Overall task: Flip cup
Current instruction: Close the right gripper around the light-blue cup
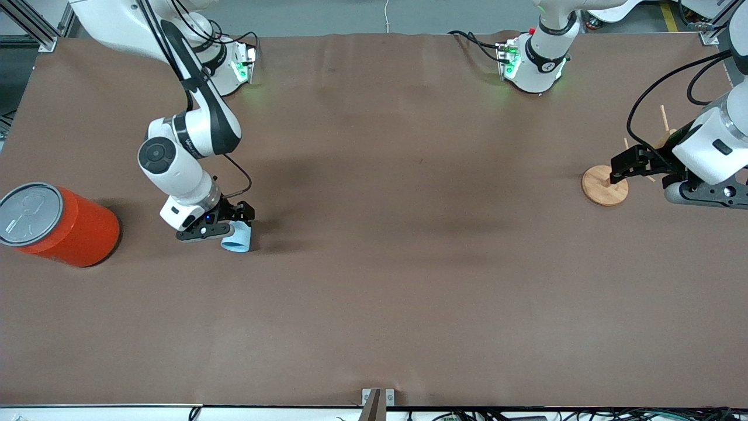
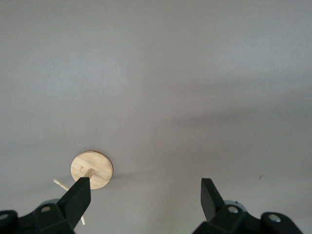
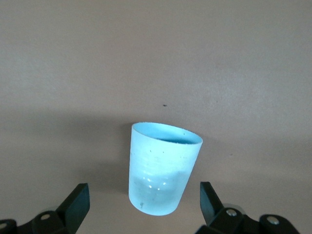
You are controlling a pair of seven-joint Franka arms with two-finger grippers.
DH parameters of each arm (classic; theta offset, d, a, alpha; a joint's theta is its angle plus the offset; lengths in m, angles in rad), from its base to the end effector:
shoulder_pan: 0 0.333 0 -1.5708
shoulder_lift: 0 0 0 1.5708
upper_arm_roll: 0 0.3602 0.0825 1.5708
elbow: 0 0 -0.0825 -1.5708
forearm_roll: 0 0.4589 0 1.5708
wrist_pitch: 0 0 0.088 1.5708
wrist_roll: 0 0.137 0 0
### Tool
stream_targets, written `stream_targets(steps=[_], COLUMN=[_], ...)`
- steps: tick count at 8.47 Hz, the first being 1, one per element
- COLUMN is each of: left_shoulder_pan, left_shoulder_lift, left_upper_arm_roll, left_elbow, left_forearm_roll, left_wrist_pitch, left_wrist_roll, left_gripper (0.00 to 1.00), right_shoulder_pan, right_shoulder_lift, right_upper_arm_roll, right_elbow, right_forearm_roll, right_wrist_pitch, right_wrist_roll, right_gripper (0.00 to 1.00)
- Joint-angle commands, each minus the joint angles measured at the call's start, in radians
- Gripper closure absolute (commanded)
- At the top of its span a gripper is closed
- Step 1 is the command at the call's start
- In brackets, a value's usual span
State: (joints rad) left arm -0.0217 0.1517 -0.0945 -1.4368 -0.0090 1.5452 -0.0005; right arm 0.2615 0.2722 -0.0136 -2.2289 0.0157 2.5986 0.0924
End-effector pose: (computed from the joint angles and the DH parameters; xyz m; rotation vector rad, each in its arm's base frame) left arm 0.6739 -0.0752 0.6107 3.1149 -0.1793 -0.0685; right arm 0.5988 0.1513 0.2113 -3.1085 -0.2228 -0.1486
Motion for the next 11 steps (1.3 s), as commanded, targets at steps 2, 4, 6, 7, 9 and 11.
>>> stream_targets(steps=[2,4,6,7,9,11], left_shoulder_pan=[-0.004,-0.003,-0.004,-0.004,-0.003,-0.003], left_shoulder_lift=[0.008,0.026,0.034,0.034,0.032,0.032], left_upper_arm_roll=[-0.002,-0.002,-0.002,-0.002,-0.002,-0.002], left_elbow=[-0.001,-0.001,-0.001,-0.002,-0.002,-0.002], left_forearm_roll=[0.017,0.017,0.017,0.017,0.017,0.017], left_wrist_pitch=[0.016,0.033,0.042,0.043,0.041,0.041], left_wrist_roll=[-0.012,-0.012,-0.012,-0.012,-0.012,-0.012], left_gripper=[0.0,0.0,0.0,0.0,0.0,0.0], right_shoulder_pan=[-0.011,-0.016,-0.022,-0.024,-0.022,-0.022], right_shoulder_lift=[-0.007,0.056,0.074,0.081,0.105,0.117], right_upper_arm_roll=[-0.006,-0.006,-0.006,-0.006,-0.006,-0.006], right_elbow=[-0.025,-0.002,0.003,0.008,0.017,0.021], right_forearm_roll=[0.003,0.003,0.003,0.003,0.003,0.003], right_wrist_pitch=[0.072,0.114,0.124,0.13,0.132,0.132], right_wrist_roll=[0.015,0.015,0.015,0.015,0.015,0.015], right_gripper=[0.0,0.0,0.0,0.0,0.0,0.0])
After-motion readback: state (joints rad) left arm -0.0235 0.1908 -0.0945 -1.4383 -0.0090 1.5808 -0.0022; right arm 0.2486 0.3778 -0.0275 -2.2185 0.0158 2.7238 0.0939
